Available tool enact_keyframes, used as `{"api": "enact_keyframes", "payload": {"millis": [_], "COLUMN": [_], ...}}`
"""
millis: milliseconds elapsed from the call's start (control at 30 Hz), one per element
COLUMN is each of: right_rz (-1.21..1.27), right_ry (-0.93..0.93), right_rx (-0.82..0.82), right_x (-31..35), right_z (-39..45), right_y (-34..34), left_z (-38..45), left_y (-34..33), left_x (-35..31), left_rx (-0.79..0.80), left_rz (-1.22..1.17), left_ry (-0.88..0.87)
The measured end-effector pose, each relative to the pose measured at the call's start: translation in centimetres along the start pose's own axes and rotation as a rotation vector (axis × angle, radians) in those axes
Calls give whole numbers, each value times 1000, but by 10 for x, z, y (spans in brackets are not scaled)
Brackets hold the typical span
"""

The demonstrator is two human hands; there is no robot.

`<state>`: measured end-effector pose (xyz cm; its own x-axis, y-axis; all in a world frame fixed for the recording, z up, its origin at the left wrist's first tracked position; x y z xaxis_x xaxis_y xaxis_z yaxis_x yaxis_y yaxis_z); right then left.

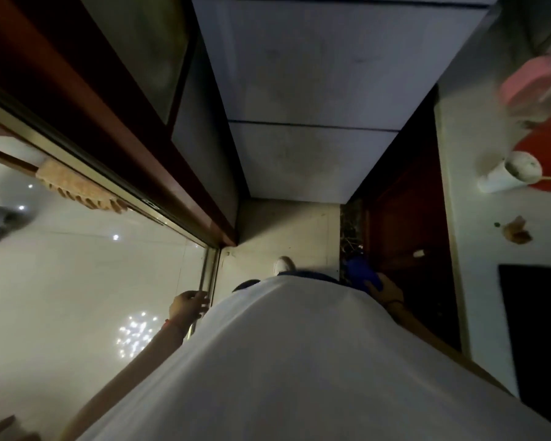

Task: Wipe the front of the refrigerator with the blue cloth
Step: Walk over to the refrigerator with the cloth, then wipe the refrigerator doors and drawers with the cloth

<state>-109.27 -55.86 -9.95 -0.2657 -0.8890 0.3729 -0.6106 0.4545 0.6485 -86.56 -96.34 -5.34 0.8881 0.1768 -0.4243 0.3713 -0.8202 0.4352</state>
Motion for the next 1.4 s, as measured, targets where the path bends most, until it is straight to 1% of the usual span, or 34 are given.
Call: {"api": "enact_keyframes", "payload": {"millis": [67,167,367,433,533,600,667,767,833,933,1033,1133,1233,1333,1400], "right_rz": [-52,-71,-97,-56,83,142,167,211,245,265,296,277,230,168,52], "right_ry": [68,150,159,166,224,339,490,745,892,1092,1238,1365,1469,1510,1503], "right_rx": [31,-9,61,22,-155,-299,-447,-700,-892,-1176,-1378,-1530,-1646,-1760,-1840], "right_x": [40,91,129,148,197,244,295,372,416,471,514,556,595,633,660], "right_z": [18,41,71,80,87,87,80,48,13,-40,-84,-125,-165,-203,-222], "right_y": [19,42,40,45,75,107,141,198,238,296,348,393,432,467,483], "left_z": [20,44,77,89,105,122,111,69,27,-32,-87,-126,-157,-182,-195], "left_y": [-1,0,-2,4,19,25,34,57,73,104,134,161,181,200,212], "left_x": [-25,-70,-136,-169,-226,-266,-319,-405,-456,-517,-564,-602,-634,-661,-678], "left_rx": [10,6,9,1,-34,-17,-27,-127,-176,-265,-467,-635,-730,-894,-927], "left_rz": [-76,-117,-53,-3,114,86,25,-67,-152,-321,-361,-417,-499,-492,-492], "left_ry": [-4,-36,-96,-167,-302,-366,-461,-755,-959,-1181,-1423,-1602,-1684,-1767,-1805]}}
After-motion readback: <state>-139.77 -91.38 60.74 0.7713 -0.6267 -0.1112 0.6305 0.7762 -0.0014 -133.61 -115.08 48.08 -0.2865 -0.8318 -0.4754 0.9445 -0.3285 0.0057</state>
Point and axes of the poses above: each hand's wrist, its own z-axis towards the middle knuckle, its own y-axis out of the back of the hand, x = y × z, the point moved 5 cm from there along z, towards the middle knuckle, and after that the axes turned 1 degree about x, right-handed, at the moved point
